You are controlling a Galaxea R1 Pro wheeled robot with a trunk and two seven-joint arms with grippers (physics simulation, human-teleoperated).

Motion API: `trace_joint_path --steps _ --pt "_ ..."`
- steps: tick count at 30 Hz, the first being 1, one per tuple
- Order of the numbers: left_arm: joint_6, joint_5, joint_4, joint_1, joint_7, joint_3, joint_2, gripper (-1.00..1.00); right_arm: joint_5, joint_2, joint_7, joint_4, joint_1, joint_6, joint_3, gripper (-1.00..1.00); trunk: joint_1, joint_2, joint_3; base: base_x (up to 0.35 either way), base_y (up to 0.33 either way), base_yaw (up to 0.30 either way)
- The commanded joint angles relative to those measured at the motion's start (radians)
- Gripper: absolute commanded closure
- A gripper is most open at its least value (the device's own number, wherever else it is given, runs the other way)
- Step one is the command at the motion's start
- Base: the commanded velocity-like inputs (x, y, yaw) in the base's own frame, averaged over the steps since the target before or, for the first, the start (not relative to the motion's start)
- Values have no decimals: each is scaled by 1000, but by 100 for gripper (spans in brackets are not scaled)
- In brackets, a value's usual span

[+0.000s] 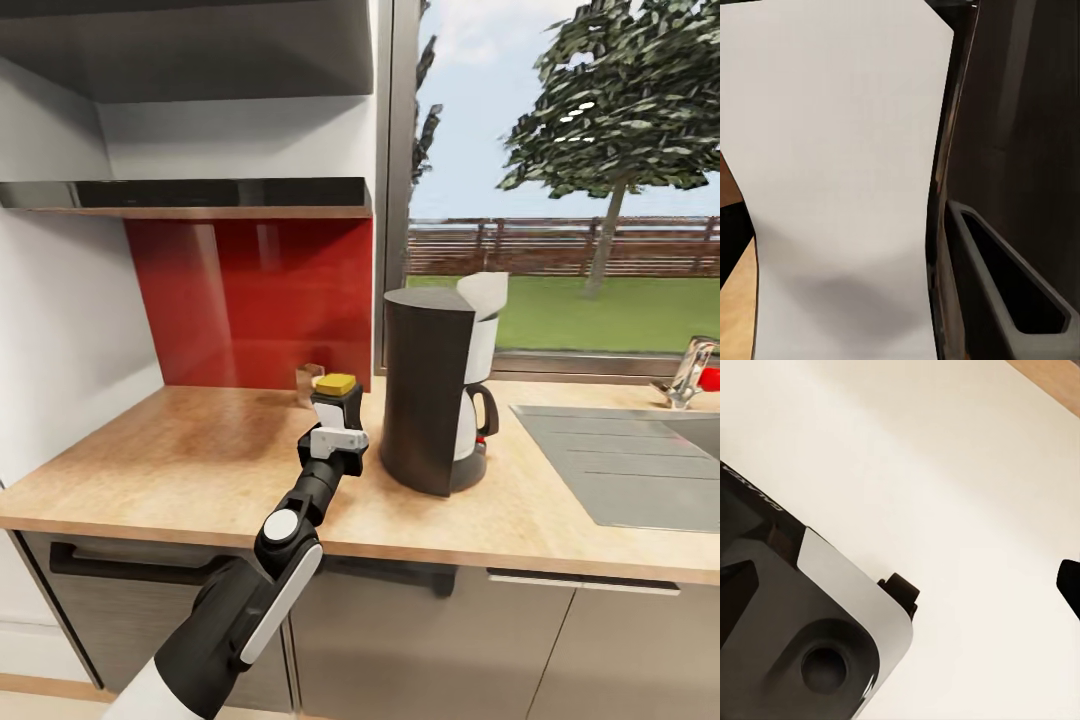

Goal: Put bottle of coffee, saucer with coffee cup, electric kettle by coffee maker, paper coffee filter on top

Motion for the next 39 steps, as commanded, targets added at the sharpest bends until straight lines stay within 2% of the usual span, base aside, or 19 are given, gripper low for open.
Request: trace_joint_path --steps 1,17,34,39 --pt "5 5 -1 -1 7 -2 0 100 -11 0 5 1 -1 -3 7 -100 0 -1 -1 0 -74 0" --pt "2 4 42 -1 7 0 0 100 -10 0 5 1 -1 -4 7 -100 0 -1 -1 0 -11 0" --pt "1 3 43 -1 7 -2 0 100 -10 0 5 1 -1 -4 7 -100 65 -120 -54 0 0 0" --pt "1 3 43 -1 7 -2 0 100 -10 1 5 1 -1 -4 7 -100 65 -120 -56 0 0 0"
